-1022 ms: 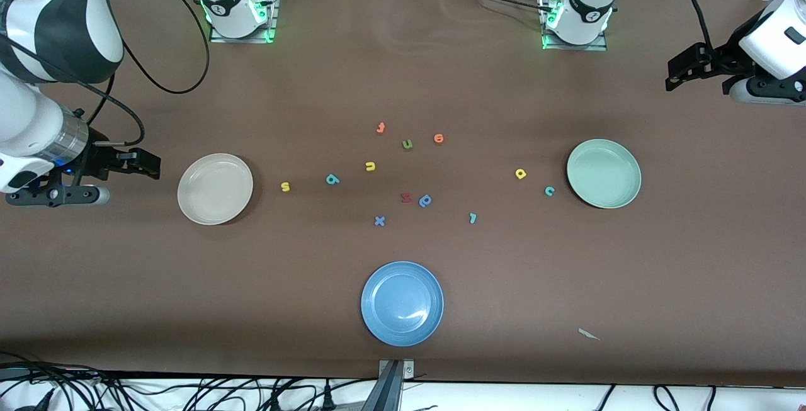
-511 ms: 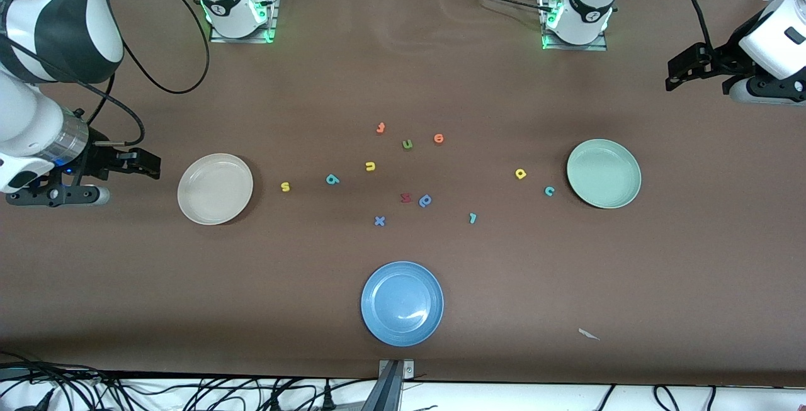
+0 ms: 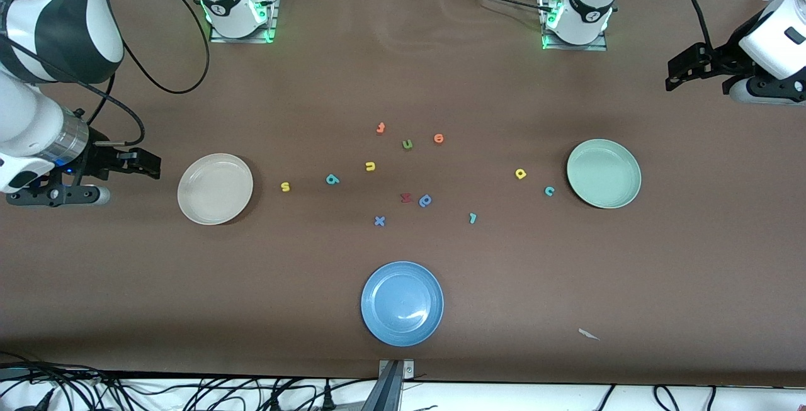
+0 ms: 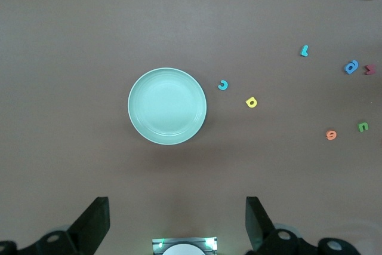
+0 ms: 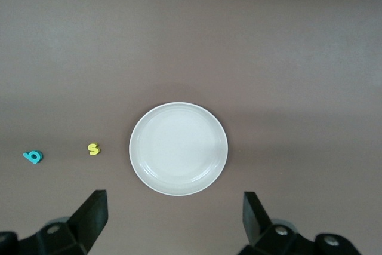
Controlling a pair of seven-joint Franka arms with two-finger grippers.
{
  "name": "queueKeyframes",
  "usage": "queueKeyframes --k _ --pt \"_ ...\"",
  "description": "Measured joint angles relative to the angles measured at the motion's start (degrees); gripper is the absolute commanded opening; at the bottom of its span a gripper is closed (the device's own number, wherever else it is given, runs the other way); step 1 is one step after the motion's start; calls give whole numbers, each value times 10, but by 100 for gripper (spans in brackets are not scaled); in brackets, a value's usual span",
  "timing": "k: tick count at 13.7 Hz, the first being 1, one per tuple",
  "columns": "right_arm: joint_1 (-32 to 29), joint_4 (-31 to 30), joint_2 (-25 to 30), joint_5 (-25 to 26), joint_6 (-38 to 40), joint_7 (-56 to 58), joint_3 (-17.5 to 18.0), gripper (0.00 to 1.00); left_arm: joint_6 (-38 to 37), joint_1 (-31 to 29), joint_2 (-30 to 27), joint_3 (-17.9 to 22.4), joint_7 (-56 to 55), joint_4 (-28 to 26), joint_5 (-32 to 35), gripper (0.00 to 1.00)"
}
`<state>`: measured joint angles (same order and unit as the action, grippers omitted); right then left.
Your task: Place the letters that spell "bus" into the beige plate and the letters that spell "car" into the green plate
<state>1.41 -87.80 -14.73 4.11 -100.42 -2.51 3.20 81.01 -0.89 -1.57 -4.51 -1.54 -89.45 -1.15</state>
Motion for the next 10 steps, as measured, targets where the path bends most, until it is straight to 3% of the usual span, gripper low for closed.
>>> queueKeyframes --k 10 --pt "5 -2 -2 -1 -1 -5 2 100 0 0 0 0 0 0 0 100"
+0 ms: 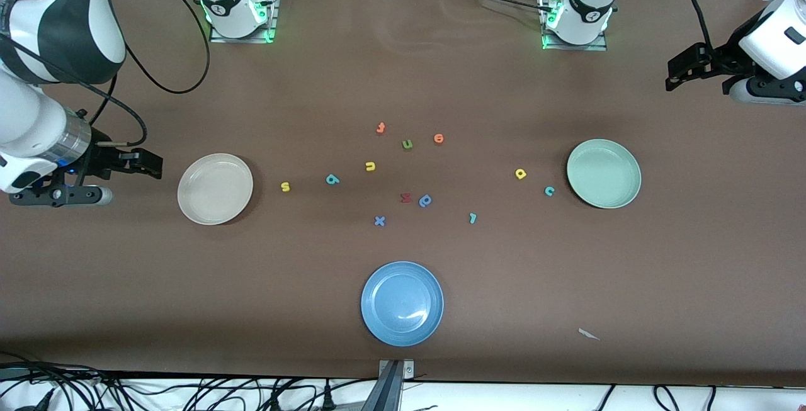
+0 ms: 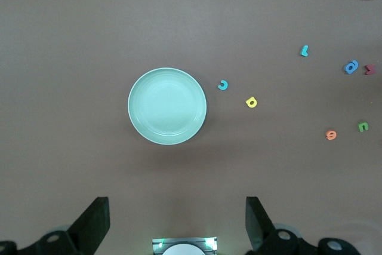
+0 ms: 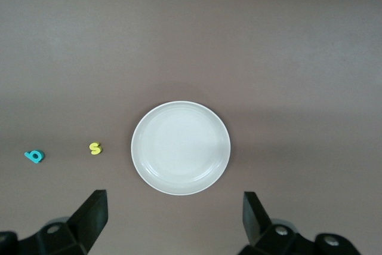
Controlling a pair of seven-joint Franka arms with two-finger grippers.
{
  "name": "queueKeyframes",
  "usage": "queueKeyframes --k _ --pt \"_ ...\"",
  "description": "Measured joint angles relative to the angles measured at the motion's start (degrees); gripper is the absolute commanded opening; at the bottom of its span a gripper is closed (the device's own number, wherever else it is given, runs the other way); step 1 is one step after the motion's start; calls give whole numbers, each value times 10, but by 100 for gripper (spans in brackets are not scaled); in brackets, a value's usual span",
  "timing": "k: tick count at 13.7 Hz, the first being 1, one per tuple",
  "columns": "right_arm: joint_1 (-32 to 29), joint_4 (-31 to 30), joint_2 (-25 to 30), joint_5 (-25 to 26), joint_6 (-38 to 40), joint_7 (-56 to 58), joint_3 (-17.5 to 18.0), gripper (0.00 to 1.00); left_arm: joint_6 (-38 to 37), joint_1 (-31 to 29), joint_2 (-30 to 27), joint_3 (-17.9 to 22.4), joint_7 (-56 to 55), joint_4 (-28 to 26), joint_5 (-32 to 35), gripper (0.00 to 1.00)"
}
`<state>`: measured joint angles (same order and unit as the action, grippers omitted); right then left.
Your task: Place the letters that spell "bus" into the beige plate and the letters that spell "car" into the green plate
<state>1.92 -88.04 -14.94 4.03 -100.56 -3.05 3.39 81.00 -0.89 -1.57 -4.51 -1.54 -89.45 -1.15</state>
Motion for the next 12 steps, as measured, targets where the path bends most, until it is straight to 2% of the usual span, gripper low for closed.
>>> queueKeyframes --k 2,5,12 --pt "18 0 -5 -2 -3 -35 1 100 0 0 0 0 0 0 0 100" --pt "71 -1 -22 -2 -10 -146 3 100 0 0 0 -1 0 0 0 100" --pt "185 -5 -119 -2 -88 -393 4 100 -5 5 8 -11 0 -1 0 100"
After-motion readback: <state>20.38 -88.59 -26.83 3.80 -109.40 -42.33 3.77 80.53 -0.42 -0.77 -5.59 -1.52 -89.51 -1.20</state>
